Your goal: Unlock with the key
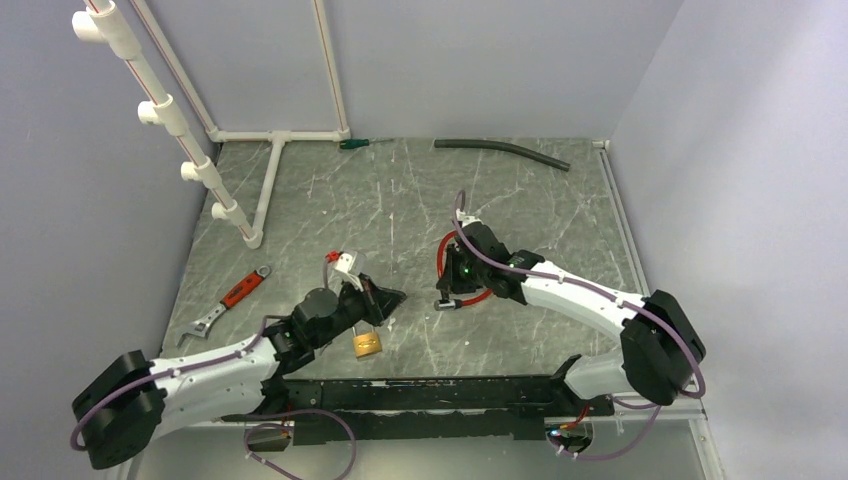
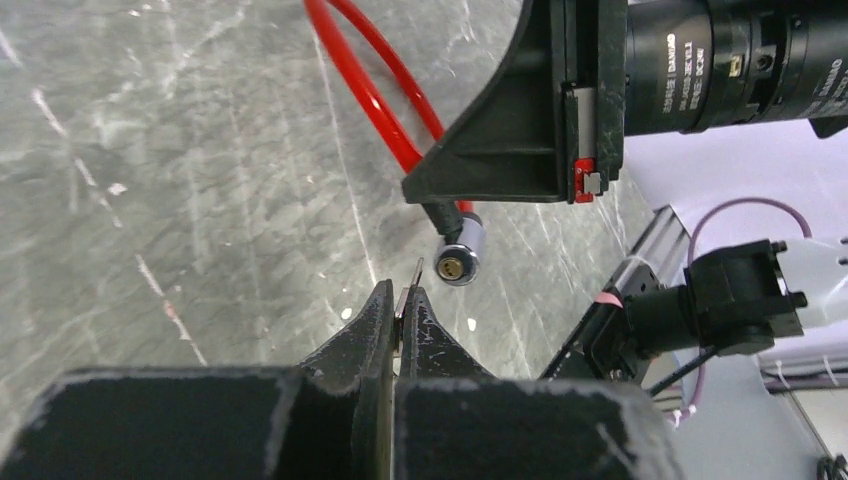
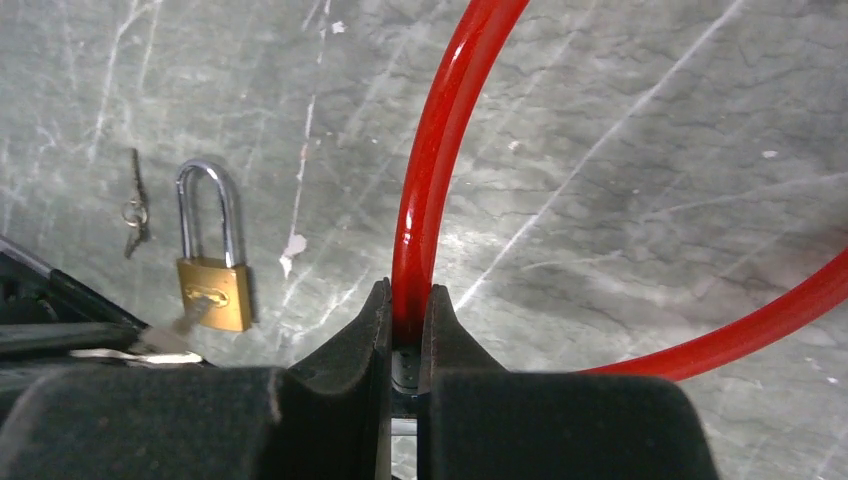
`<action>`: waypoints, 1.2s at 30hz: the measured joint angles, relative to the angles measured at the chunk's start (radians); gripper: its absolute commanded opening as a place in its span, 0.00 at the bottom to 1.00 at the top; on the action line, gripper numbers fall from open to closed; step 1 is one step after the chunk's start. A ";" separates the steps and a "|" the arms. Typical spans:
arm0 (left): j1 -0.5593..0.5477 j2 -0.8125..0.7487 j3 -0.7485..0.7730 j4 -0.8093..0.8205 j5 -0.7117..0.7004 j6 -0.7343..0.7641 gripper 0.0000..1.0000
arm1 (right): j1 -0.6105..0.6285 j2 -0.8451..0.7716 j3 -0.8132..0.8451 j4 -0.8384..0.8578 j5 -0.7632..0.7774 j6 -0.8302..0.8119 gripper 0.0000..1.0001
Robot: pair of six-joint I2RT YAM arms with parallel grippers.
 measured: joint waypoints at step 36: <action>0.005 0.173 0.213 -0.281 0.136 -0.033 0.00 | 0.133 -0.083 -0.058 0.129 0.203 0.150 0.00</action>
